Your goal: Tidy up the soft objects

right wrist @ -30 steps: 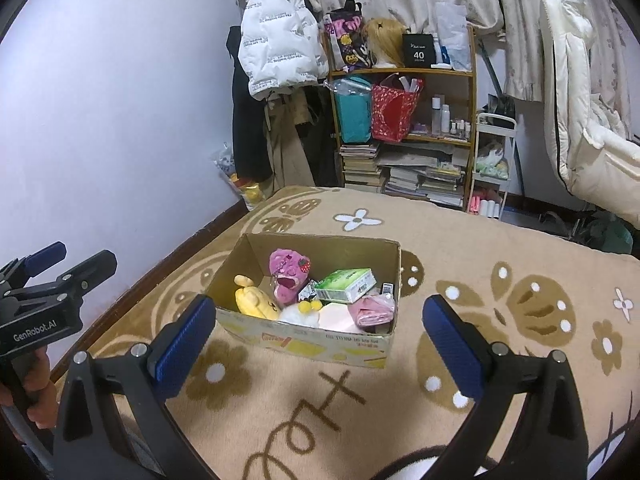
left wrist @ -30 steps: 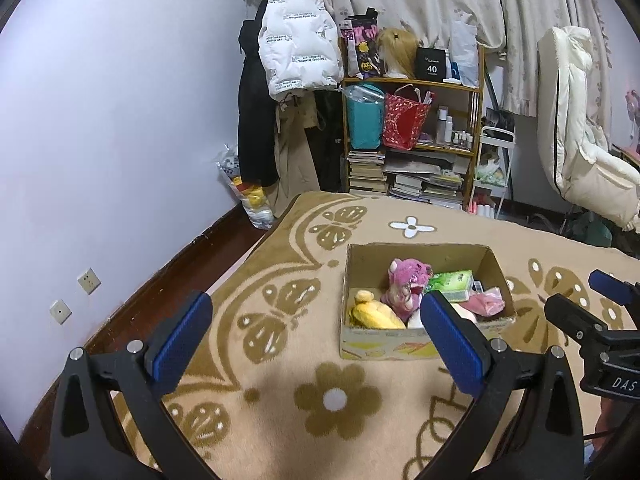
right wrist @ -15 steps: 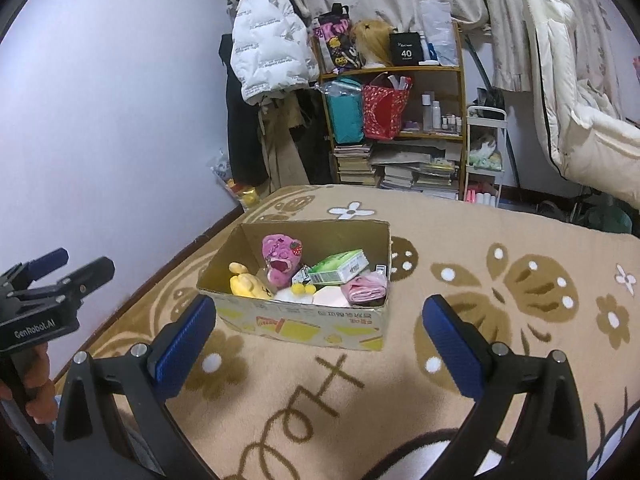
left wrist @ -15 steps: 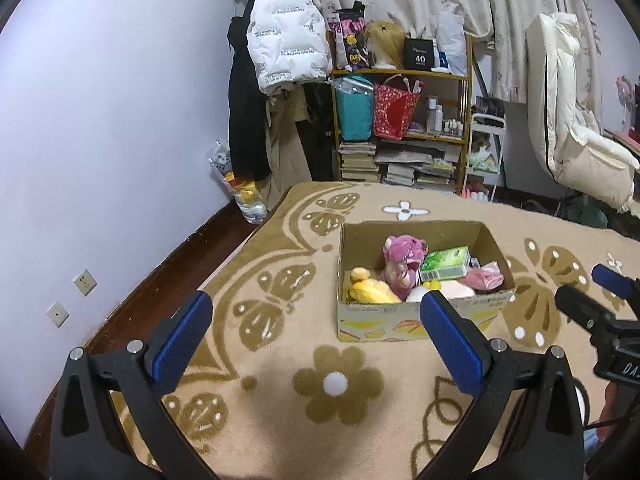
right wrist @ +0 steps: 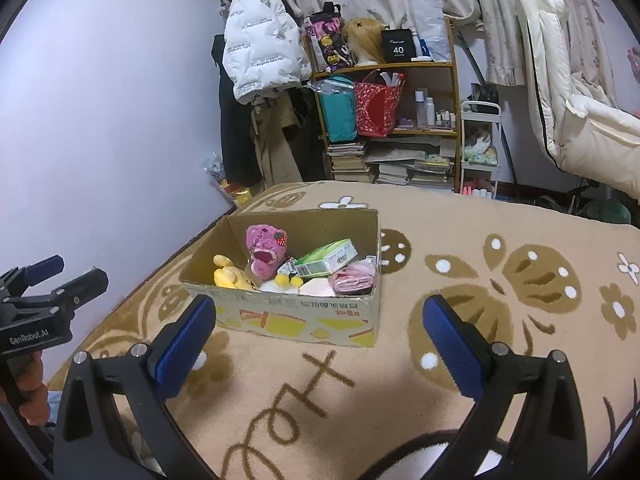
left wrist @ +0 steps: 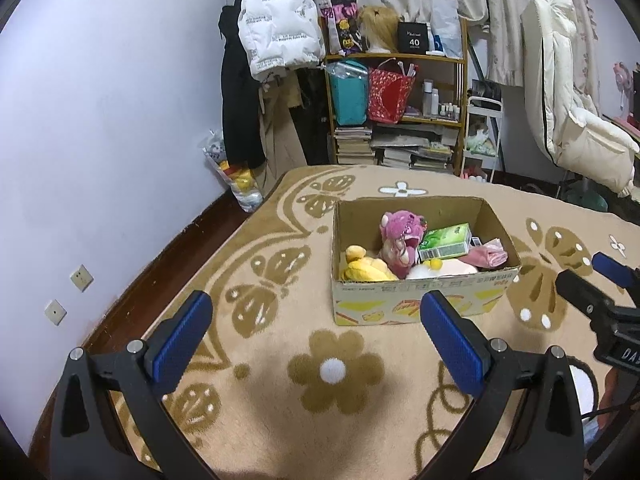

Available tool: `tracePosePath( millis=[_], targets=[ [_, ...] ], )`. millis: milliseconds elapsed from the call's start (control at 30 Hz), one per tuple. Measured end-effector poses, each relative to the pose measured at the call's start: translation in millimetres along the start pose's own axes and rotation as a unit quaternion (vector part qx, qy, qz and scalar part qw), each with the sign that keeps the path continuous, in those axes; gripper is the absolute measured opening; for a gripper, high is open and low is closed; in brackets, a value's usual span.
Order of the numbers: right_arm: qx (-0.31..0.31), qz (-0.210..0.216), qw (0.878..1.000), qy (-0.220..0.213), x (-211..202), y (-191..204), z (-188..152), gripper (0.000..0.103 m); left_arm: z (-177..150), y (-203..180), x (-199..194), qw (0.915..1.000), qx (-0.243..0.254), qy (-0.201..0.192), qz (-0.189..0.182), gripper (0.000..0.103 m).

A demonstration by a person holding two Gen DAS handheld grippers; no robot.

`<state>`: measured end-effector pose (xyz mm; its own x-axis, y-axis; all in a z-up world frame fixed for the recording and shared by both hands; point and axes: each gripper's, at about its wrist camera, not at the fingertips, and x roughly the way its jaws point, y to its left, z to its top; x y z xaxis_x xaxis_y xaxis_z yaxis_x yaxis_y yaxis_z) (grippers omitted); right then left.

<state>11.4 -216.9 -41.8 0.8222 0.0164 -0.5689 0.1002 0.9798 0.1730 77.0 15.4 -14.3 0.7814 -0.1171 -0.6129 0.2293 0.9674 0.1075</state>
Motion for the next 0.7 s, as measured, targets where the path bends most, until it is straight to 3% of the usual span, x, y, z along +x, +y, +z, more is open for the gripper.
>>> tracePosePath(
  millis=[233,700],
  targets=[
    [-0.004,-0.001,1.0,0.021,13.6,3.0,-9.0,0.103,-2.3,0.1,6.6,1.0,0.0,0.005,0.0,0.103],
    [0.0,-0.006,1.0,0.025,19.2,2.0,-11.5,0.103,-9.3,-9.1,14.0,0.9997,0.02,0.012,-0.001,0.103]
  ],
)
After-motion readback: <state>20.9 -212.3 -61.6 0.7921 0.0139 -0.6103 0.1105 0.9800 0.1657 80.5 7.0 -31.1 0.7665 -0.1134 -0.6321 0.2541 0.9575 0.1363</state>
